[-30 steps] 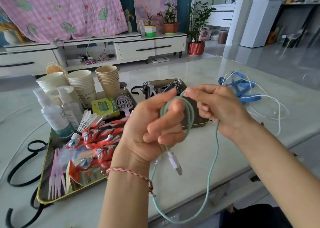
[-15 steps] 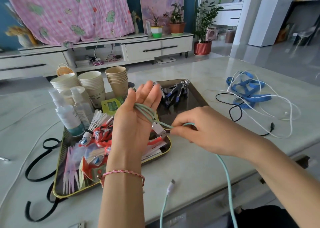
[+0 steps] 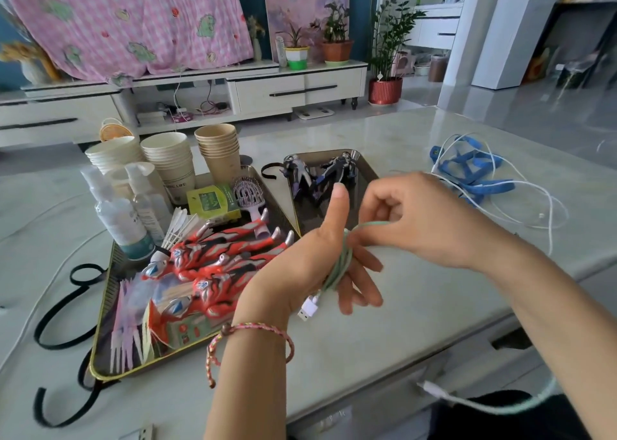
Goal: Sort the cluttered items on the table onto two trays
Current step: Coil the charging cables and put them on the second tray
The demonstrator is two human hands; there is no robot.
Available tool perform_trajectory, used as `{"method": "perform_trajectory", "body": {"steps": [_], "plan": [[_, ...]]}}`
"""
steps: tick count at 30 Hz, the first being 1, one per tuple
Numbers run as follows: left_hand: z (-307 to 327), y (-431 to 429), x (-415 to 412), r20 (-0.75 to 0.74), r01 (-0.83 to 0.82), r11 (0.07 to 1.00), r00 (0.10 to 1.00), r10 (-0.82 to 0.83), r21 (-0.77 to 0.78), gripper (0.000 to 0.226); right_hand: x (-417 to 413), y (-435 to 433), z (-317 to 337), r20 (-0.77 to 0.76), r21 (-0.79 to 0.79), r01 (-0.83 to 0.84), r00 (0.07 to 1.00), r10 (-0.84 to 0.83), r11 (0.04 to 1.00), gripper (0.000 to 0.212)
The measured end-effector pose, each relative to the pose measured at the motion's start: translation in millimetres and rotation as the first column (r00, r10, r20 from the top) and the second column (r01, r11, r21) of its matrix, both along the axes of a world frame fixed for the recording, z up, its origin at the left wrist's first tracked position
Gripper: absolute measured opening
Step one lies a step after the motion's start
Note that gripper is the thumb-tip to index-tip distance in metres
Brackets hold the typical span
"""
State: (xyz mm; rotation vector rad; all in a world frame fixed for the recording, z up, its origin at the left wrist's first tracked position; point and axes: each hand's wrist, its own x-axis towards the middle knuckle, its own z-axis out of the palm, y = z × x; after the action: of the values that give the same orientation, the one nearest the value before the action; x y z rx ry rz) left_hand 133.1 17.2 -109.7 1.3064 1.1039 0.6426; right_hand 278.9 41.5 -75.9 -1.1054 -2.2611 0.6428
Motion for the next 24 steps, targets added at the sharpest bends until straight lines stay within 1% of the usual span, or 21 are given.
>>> {"method": "perform_trajectory", "body": {"steps": [1,3,5,7,9,11,12,13,14,15,16,17,18,19,20,22,24], "plan": [[1,-1,2,0.049,0.016,1.000,0.999,-0.015,-0.012,0.093,3,3,1,-0.078,-0.058,-0.017,0.997,0.013,0.998,0.018],[3,0,3,0.198,0.050,0.998,0.979,-0.044,-0.027,0.089,9,7,3,-0.215,-0.189,-0.110,0.974,0.068,0.976,0.024],[5,1,1,0.362,0.105,0.992,0.929,-0.073,-0.070,0.083,15,10,3,-0.305,-0.267,-0.171,0.948,0.086,0.948,0.029],[7,-1,-3,0.493,0.188,0.976,0.863,-0.108,-0.115,0.069,18,12,3,-0.361,-0.305,-0.183,0.930,0.064,0.935,0.026],[8,-2,-7,0.587,0.266,0.959,0.794,-0.158,-0.102,0.048,22,14,3,-0.434,-0.353,-0.204,0.900,0.033,0.913,0.019],[9,-3,-10,0.657,0.296,0.953,0.732,-0.180,-0.068,0.029,24,15,4,-0.517,-0.390,-0.227,0.856,-0.008,0.892,0.014],[10,-3,-11,0.668,0.290,0.955,0.724,-0.174,-0.066,0.023,25,15,5,-0.544,-0.392,-0.220,0.839,-0.032,0.894,0.013],[10,-4,-11,0.652,0.270,0.960,0.741,-0.162,-0.068,0.020,24,16,4,-0.555,-0.380,-0.193,0.830,-0.056,0.905,0.012],[11,-5,-9,0.608,0.236,0.969,0.780,-0.147,-0.068,0.020,23,15,4,-0.552,-0.348,-0.149,0.831,-0.074,0.925,0.010],[10,-6,-8,0.547,0.191,0.979,0.828,-0.125,-0.065,0.021,21,16,2,-0.533,-0.284,-0.096,0.843,-0.074,0.954,0.006],[9,-6,-6,0.487,0.145,0.988,0.868,-0.099,-0.058,0.023,18,16,0,-0.496,-0.178,-0.036,0.867,-0.058,0.983,0.002],[9,-6,-4,0.443,0.105,0.993,0.894,-0.072,-0.050,0.025,15,17,-3,-0.431,-0.021,0.038,0.901,-0.043,0.999,0.005],[9,-6,-3,0.423,0.071,0.996,0.905,-0.042,-0.054,0.027,13,18,-7,-0.344,0.157,0.096,0.938,-0.037,0.983,0.006],[10,-6,-3,0.427,0.042,0.997,0.904,-0.007,-0.072,0.027,10,18,-12,-0.254,0.319,0.124,0.966,-0.042,0.939,0.006],[11,-6,-4,0.449,0.020,0.995,0.893,0.027,-0.101,0.027,8,18,-16,-0.171,0.433,0.123,0.984,-0.053,0.893,0.011],[14,-6,-7,0.483,-0.010,0.989,0.872,0.081,-0.148,0.022,5,16,-22,-0.019,0.553,0.077,0.997,-0.080,0.830,0.022],[15,-7,-11,0.470,-0.037,0.987,0.876,0.109,-0.159,0.019,5,14,-23,0.117,0.644,0.011,0.987,-0.113,0.765,0.028]]}}
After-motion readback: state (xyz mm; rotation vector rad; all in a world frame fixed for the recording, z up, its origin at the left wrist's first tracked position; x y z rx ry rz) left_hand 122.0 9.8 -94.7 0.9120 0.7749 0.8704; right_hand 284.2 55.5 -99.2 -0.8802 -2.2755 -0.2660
